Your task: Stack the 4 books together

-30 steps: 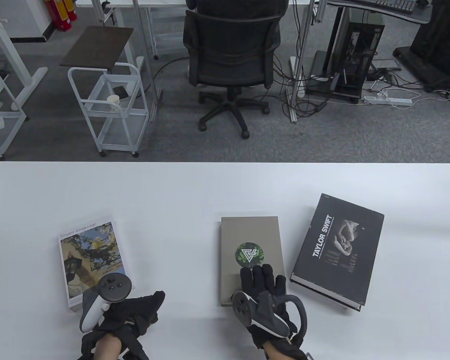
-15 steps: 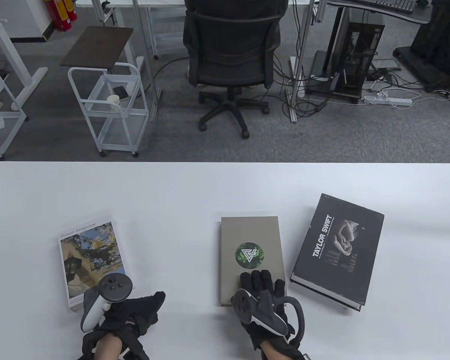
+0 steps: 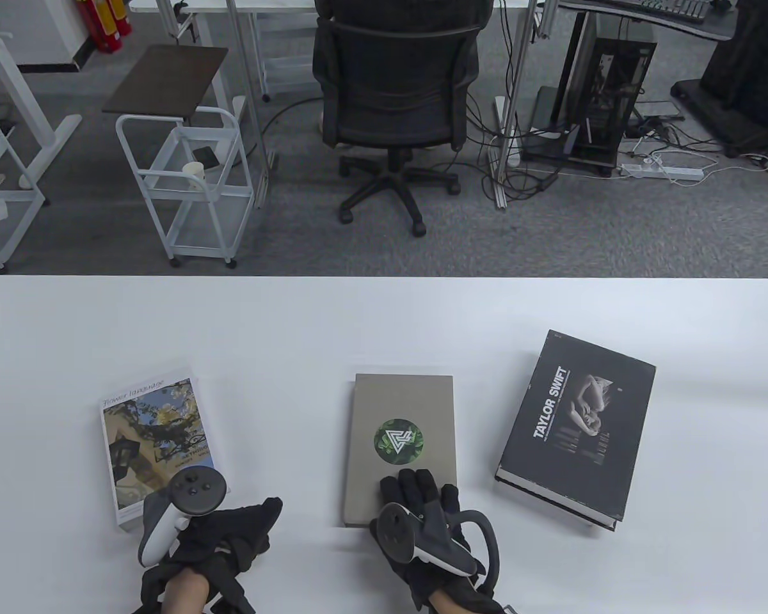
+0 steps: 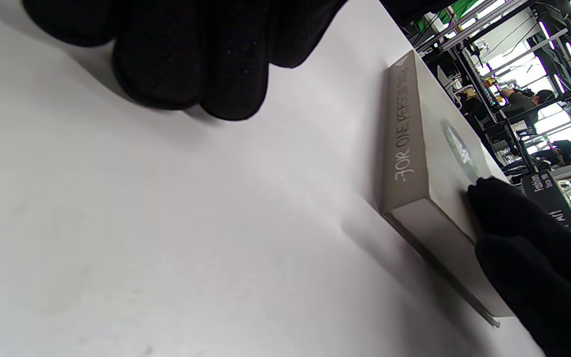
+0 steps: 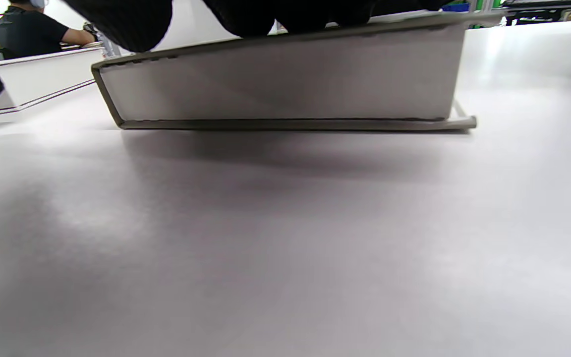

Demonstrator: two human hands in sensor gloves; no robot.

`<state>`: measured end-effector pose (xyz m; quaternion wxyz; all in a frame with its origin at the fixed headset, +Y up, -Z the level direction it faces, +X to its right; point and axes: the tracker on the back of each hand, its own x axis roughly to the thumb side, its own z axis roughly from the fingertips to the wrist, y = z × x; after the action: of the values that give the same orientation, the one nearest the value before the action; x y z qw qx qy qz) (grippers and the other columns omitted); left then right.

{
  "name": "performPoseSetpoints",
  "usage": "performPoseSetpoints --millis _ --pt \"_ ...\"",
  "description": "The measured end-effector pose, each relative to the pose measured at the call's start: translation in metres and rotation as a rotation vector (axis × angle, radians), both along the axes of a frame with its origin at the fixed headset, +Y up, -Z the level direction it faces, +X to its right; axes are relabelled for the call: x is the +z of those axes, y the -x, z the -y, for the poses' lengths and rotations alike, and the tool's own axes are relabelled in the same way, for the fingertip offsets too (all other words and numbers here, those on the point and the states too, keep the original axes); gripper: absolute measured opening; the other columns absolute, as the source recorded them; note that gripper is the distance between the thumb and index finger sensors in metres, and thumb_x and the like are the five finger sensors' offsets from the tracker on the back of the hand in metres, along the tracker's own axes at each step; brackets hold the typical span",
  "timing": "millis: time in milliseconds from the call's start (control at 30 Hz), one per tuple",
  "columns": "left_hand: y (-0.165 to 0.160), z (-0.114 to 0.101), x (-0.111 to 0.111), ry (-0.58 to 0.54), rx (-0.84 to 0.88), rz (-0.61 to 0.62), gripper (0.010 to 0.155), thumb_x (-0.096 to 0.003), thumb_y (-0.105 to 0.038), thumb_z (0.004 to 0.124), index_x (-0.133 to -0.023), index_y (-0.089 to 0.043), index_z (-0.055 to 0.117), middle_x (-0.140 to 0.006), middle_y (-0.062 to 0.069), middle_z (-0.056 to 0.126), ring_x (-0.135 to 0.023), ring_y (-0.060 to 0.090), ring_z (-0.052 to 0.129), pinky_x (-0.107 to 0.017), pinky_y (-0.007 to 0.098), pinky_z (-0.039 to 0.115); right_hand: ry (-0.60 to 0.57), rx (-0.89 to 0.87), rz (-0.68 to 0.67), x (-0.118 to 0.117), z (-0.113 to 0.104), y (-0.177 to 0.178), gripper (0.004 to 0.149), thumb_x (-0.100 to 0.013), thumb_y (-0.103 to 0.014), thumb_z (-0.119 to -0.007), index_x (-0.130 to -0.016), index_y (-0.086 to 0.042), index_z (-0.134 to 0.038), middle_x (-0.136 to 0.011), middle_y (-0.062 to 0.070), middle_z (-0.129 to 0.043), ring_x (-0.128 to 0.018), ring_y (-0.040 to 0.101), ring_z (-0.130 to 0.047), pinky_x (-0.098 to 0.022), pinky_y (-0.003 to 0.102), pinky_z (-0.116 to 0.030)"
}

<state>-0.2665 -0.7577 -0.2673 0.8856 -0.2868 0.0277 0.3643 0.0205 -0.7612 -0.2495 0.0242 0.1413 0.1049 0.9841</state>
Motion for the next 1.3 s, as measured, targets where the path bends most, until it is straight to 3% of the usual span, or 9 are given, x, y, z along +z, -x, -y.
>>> performPoseSetpoints --millis 367,767,833,967,1067,1133,1200,1300 --pt "0.0 0.001 -0.001 0.002 -0.002 0.0 0.081 -0.0468 -0.065 0.051 -0.099 -0.006 0.067 -0.085 0.018 0.089 -0.07 0.041 0.092 -0.056 0.062 0.07 0.027 0.007 -0.154 0.016 0.001 0.029 0.074 -0.067 -0.058 -0.052 -0.12 -0.016 -0.023 -0.121 0.018 -0.033 -0.11 0.044 -0.031 -0.079 0.066 -0.042" --pt "-0.001 0.002 0.0 0.01 -0.005 0.003 0.08 -0.0468 -0.065 0.051 -0.099 -0.006 0.067 -0.084 0.018 0.089 -0.069 0.041 0.092 -0.056 0.062 0.07 0.055 -0.028 -0.256 0.031 -0.005 0.048 0.074 -0.067 -0.058 -0.054 -0.12 -0.016 -0.025 -0.12 0.02 -0.036 -0.108 0.046 -0.036 -0.077 0.065 -0.047" --pt "-0.001 0.001 0.0 -0.003 -0.003 0.007 0.08 -0.0468 -0.065 0.051 -0.099 -0.006 0.068 -0.084 0.018 0.089 -0.069 0.041 0.092 -0.056 0.062 0.07 0.015 -0.074 -0.218 0.028 -0.008 0.042 0.073 -0.067 -0.057 -0.054 -0.119 -0.016 -0.026 -0.12 0.018 -0.036 -0.109 0.042 -0.039 -0.077 0.062 -0.051" --pt "-0.002 -0.003 -0.001 -0.1 0.038 -0.001 0.078 -0.0476 -0.064 0.052 -0.098 -0.006 0.069 -0.081 0.017 0.092 -0.065 0.04 0.095 -0.053 0.061 0.073 -0.172 -0.023 -0.091 0.02 -0.016 0.024 0.074 -0.067 -0.058 -0.055 -0.119 -0.012 -0.029 -0.119 0.023 -0.04 -0.102 0.045 -0.053 -0.07 0.051 -0.064" --pt "-0.005 -0.01 0.0 -0.212 0.076 -0.029 0.076 -0.0482 -0.063 0.055 -0.1 -0.007 0.066 -0.086 0.017 0.088 -0.066 0.039 0.095 -0.053 0.06 0.074 -0.086 -0.111 0.016 0.008 -0.014 0.008 0.08 -0.067 -0.057 -0.056 -0.117 -0.002 -0.025 -0.113 0.032 -0.043 -0.089 0.043 -0.07 -0.058 0.042 -0.073" --pt "-0.007 -0.012 0.002 -0.252 0.088 -0.039 0.076 -0.0483 -0.062 0.057 -0.103 -0.009 0.059 -0.095 0.018 0.079 -0.076 0.04 0.091 -0.055 0.058 0.074 -0.054 -0.155 0.081 0.003 -0.011 0.002 0.084 -0.066 -0.057 -0.056 -0.115 0.003 -0.023 -0.11 0.035 -0.044 -0.083 0.043 -0.073 -0.052 0.04 -0.075" --pt "-0.01 -0.013 0.003 -0.267 0.1 -0.038 0.078 -0.0485 -0.062 0.059 -0.107 -0.011 0.049 -0.105 0.018 0.065 -0.09 0.041 0.079 -0.058 0.055 0.074 -0.026 -0.162 0.111 0.0 -0.008 -0.003 0.085 -0.066 -0.057 -0.056 -0.114 0.006 -0.024 -0.109 0.037 -0.044 -0.081 0.042 -0.074 -0.05 0.038 -0.075" --pt "-0.017 -0.01 0.004 -0.262 0.083 -0.029 0.081 -0.0487 -0.06 0.062 -0.109 -0.012 0.038 -0.109 0.019 0.052 -0.097 0.041 0.071 -0.061 0.054 0.073 -0.008 -0.119 0.146 -0.004 -0.004 -0.007 0.086 -0.066 -0.058 -0.055 -0.114 0.008 -0.028 -0.108 0.039 -0.046 -0.08 0.044 -0.075 -0.05 0.04 -0.076"
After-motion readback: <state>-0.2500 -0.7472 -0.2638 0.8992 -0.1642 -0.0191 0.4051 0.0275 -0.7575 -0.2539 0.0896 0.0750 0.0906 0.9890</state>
